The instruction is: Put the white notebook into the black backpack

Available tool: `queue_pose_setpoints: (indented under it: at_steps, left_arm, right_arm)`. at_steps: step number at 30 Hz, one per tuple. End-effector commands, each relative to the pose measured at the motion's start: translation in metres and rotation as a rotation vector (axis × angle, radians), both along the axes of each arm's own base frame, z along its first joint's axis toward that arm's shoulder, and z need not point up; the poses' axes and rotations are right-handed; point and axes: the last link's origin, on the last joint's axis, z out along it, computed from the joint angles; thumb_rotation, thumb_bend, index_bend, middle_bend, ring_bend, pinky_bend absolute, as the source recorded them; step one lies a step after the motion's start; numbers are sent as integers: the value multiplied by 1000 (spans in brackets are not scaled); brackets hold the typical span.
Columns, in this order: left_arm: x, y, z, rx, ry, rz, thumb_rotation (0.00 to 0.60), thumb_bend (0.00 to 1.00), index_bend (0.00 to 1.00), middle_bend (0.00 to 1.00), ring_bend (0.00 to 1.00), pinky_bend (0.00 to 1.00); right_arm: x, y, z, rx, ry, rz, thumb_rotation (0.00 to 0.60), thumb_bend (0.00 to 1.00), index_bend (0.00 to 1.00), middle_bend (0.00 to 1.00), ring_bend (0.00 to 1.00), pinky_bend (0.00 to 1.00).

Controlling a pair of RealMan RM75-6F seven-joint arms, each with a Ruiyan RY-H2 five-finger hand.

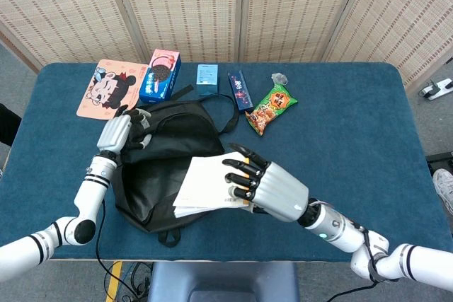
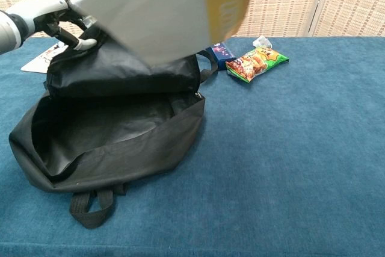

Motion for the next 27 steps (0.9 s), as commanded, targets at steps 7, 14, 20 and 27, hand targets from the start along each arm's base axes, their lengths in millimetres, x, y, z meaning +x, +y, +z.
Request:
queue_pose_setpoints:
  at_steps: [7,14,20,27]
  left_arm:
    - [10,18,6,-26,-11,45,600,453,756,284,236,37]
    - [12,25,9,-40,-24,78,600,453,756,284,236,37]
    - [8,23,10,-56,-27,96,600,453,756,284,237,37]
    - [5,20,15,-61,-33,109,600,453,757,284,237,37]
  right_arm:
    - [34,-10,-60,73,89,49,600,520,698,476,247,81]
    - [48,-14,-99,88,167,73,600,520,698,486,252,81]
    - [55,-20,-126,88,201,76,600,520,698,490,254,81]
    - [57,-29,-146,86,231,58,600,520,698,493,254,81]
